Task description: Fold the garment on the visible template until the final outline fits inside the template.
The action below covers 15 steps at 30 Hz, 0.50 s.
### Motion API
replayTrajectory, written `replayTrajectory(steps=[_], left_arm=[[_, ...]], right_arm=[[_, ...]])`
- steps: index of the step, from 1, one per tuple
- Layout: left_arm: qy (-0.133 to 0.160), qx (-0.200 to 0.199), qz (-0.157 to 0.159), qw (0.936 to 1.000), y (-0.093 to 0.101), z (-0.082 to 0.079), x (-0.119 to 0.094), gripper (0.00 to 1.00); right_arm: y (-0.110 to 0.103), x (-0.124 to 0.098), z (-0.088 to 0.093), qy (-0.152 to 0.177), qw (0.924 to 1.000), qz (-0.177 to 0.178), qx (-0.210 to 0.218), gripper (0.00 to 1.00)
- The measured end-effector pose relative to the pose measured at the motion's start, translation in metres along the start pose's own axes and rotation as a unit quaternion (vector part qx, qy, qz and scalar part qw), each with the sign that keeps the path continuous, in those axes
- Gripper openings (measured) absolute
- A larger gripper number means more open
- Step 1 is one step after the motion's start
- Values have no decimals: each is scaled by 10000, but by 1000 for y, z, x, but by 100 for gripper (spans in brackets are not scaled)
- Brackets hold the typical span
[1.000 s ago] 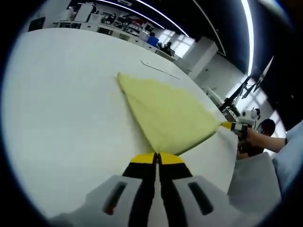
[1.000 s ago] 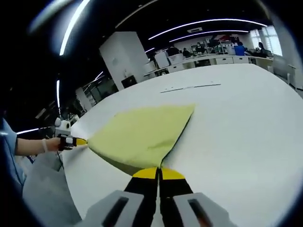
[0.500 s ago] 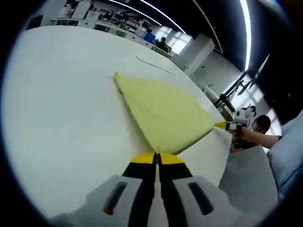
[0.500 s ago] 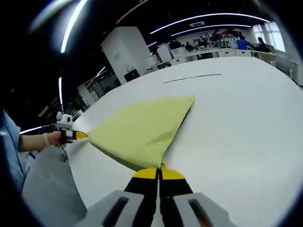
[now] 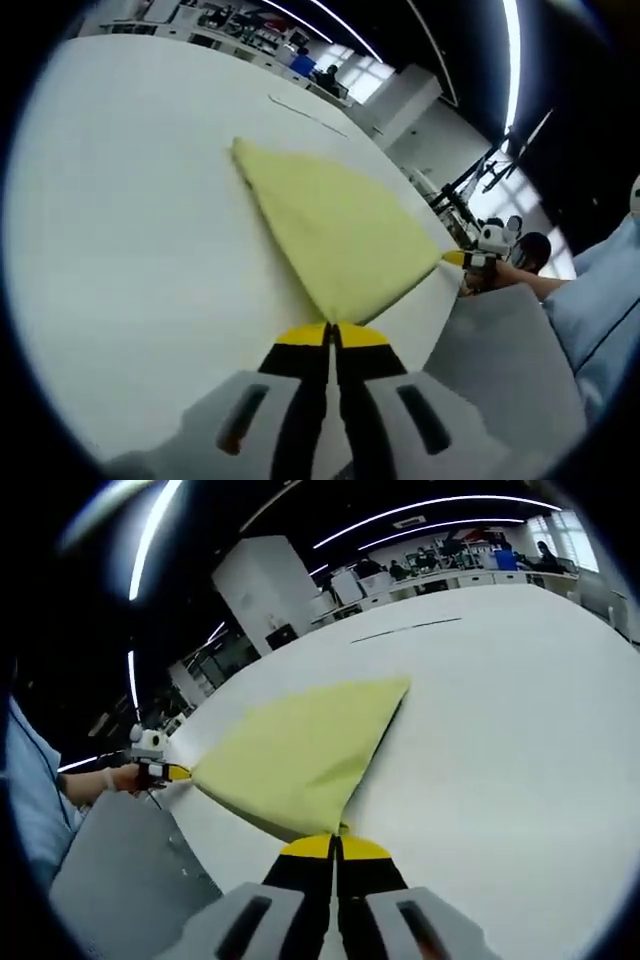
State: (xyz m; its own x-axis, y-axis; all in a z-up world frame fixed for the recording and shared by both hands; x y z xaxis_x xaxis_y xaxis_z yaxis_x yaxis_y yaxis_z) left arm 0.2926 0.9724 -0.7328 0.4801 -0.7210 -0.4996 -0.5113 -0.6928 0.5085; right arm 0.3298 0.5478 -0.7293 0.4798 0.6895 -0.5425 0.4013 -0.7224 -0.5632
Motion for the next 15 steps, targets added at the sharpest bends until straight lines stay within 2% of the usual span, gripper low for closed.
replayTrajectory(steps=[12, 15], left_arm=[[36, -100, 29, 9999, -2, 2, 1, 0], [36, -101, -59, 9999, -5, 3, -1, 0]], right_arm=[[0, 1, 1, 7, 10000, -34, 31, 0], [0, 0, 2, -13, 10000, -32, 10, 0]])
Point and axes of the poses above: the point that each gripper's makers call its tool centre point, and the gripper's own axes: x roughly forward along the fingers, y roughly to its right, z roughly out of its underside, the point moved 5 cm from there along -x, roughly backward along the fingers, and after that the axes turned 9 degrees about x, right-handed, at the moved point
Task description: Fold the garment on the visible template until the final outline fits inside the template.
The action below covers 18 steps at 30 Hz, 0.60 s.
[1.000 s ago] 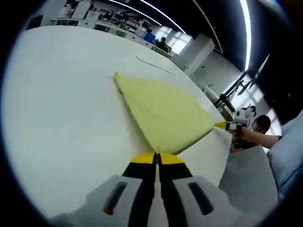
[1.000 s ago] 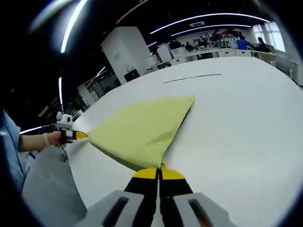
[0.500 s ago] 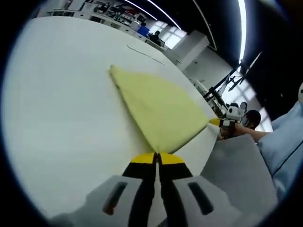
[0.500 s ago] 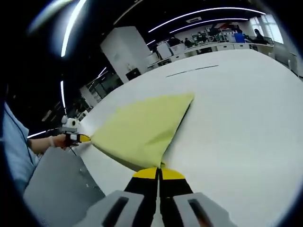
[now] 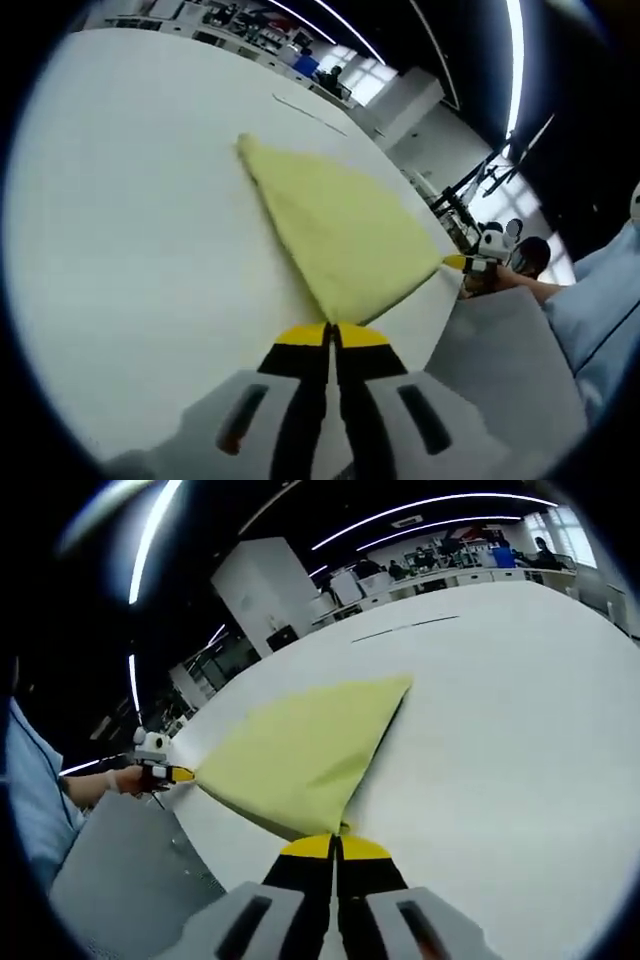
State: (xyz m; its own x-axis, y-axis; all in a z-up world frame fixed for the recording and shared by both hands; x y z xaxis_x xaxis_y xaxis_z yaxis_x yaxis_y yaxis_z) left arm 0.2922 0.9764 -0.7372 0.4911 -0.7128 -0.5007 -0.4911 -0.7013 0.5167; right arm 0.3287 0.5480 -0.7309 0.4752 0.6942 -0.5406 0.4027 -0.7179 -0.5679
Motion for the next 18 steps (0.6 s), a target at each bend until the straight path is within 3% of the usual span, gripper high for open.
replayTrajectory(steps=[3, 9, 11, 13, 15, 18], left_arm=[[92, -91, 14, 9999, 2, -2, -2, 0], [57, 182, -84, 9998, 4, -5, -2, 0], [123, 327, -187, 9992, 2, -6, -4, 6], [267, 345, -401, 9982, -2, -10, -7, 24], [356, 514, -525, 9967, 2, -14, -12, 33], [465, 799, -637, 9937, 5, -21, -13, 56]], right_arm=[[0, 0, 0, 14, 10000, -11, 7, 0], [-3, -3, -4, 98, 9996, -108, -234, 0], [-3, -8, -7, 176, 9993, -69, -321, 3], [-4, -13, -9, 236, 9989, -21, -398, 17], [-5, -17, -12, 307, 9978, 12, -592, 32], [-10, -20, -12, 308, 9958, 56, -855, 64]])
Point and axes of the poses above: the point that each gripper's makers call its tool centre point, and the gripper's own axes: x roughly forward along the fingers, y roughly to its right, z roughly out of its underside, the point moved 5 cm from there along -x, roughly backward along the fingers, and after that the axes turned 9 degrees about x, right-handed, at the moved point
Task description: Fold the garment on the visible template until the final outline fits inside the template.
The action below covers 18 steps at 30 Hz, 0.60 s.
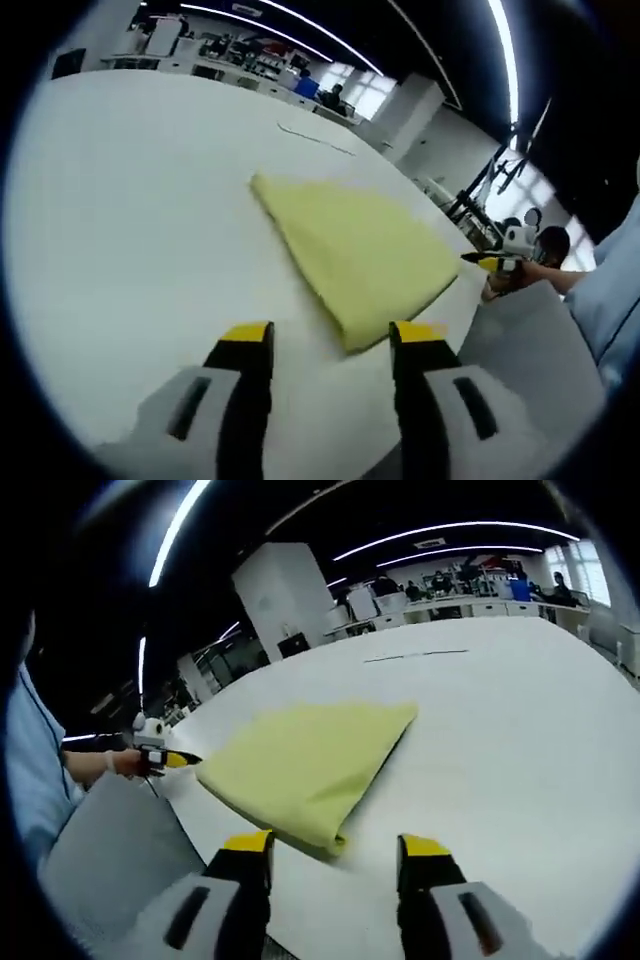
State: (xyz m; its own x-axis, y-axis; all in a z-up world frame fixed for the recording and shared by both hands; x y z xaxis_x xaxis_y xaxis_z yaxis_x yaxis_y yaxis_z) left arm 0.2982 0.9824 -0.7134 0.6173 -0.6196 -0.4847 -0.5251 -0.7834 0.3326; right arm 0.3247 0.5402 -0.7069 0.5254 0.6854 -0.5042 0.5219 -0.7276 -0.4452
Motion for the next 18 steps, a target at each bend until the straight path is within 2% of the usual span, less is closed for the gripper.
replayTrajectory(steps=[1, 4, 5, 6, 9, 18], left_arm=[[14, 136, -76, 9999, 2, -2, 0, 69], [15, 507, -225, 9985, 4, -6, 1, 95], [-27, 543, -254, 9982, 5, -6, 1, 99], [-120, 624, -236, 9977, 6, -5, 1, 98], [-139, 668, -221, 9974, 6, -4, 2, 99], [-70, 594, -264, 9979, 2, -5, 2, 99]], right_arm=[[-1, 0, 0, 1, 10000, 17, -73, 77], [-5, 1, 0, -31, 9995, 129, -299, 100], [-7, 1, 2, -137, 9989, 146, -427, 100], [-7, 2, 1, -95, 9988, 165, -450, 100], [-9, 5, 3, -146, 9989, 151, -421, 100], [-6, 5, -1, -62, 9992, 150, -376, 100]])
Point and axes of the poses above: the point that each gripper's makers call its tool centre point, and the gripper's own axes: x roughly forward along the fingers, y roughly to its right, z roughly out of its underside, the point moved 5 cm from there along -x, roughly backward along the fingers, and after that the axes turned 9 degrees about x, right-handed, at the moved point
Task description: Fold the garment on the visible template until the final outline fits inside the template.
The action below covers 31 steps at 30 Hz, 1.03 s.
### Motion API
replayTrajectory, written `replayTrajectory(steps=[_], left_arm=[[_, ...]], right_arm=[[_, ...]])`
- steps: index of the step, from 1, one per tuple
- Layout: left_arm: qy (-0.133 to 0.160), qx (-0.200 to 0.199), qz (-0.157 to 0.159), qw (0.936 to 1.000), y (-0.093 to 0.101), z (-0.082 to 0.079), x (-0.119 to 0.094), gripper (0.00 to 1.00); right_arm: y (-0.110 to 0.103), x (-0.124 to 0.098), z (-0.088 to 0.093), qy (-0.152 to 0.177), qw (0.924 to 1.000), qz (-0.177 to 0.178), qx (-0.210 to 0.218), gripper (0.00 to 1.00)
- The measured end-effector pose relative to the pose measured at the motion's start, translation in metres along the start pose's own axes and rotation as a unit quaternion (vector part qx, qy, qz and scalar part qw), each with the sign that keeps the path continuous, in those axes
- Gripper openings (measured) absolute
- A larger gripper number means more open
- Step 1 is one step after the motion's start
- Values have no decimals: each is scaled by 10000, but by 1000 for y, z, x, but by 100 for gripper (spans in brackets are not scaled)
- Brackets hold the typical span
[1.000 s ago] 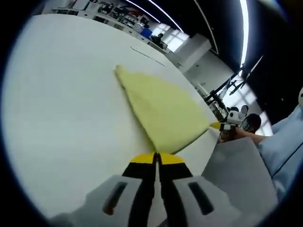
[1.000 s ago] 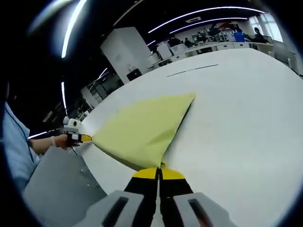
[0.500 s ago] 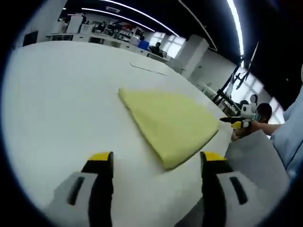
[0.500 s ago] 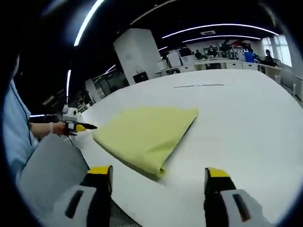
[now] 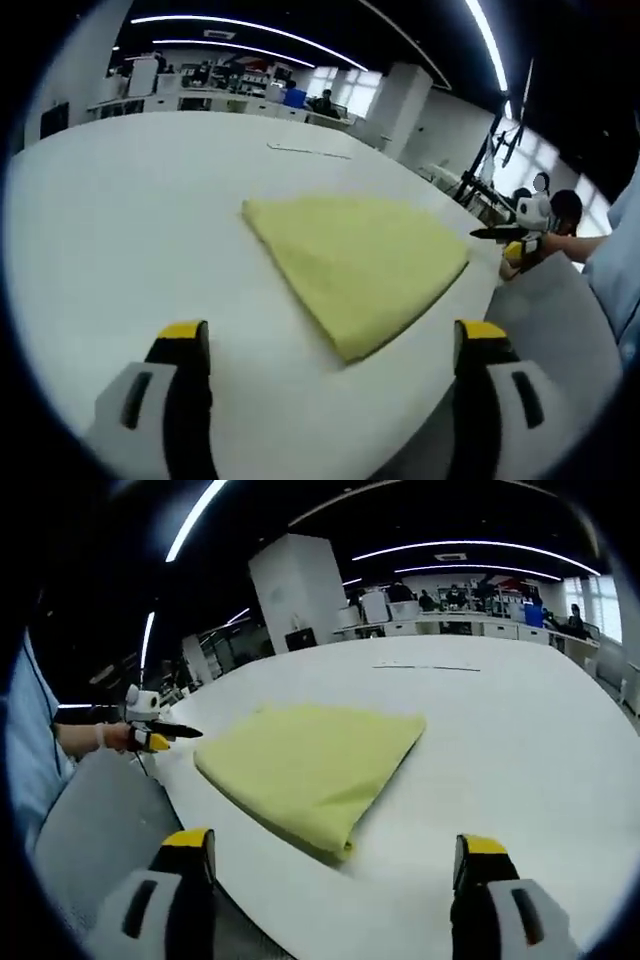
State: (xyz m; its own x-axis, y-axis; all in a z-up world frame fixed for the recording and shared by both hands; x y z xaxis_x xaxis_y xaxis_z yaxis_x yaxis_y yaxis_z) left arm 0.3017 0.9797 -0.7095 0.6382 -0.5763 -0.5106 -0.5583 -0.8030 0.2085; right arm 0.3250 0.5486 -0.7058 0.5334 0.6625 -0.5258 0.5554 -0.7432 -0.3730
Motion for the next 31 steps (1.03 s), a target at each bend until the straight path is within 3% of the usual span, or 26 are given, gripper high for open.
replayTrajectory(steps=[12, 21, 31], left_arm=[[-13, 10, -65, 10000, 5, -1, 0, 99], [172, -27, -105, 9998, 9, -10, 0, 99], [443, -78, -188, 9988, 9, -15, -1, 99]], right_arm=[[1, 0, 4, -95, 9999, -34, 41, 100], [-3, 2, -7, 62, 9999, -76, 121, 99], [-8, 4, -10, 10, 9999, -114, 49, 98]])
Point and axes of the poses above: the point that each gripper's makers call its tool centre point, and the gripper's own axes: x roughly forward along the fingers, y roughly to its right, z roughly out of its underside, the point moved 5 cm from there along -x, roughly backward along the fingers, and after that the axes turned 9 degrees about x, right-handed, at the moved point
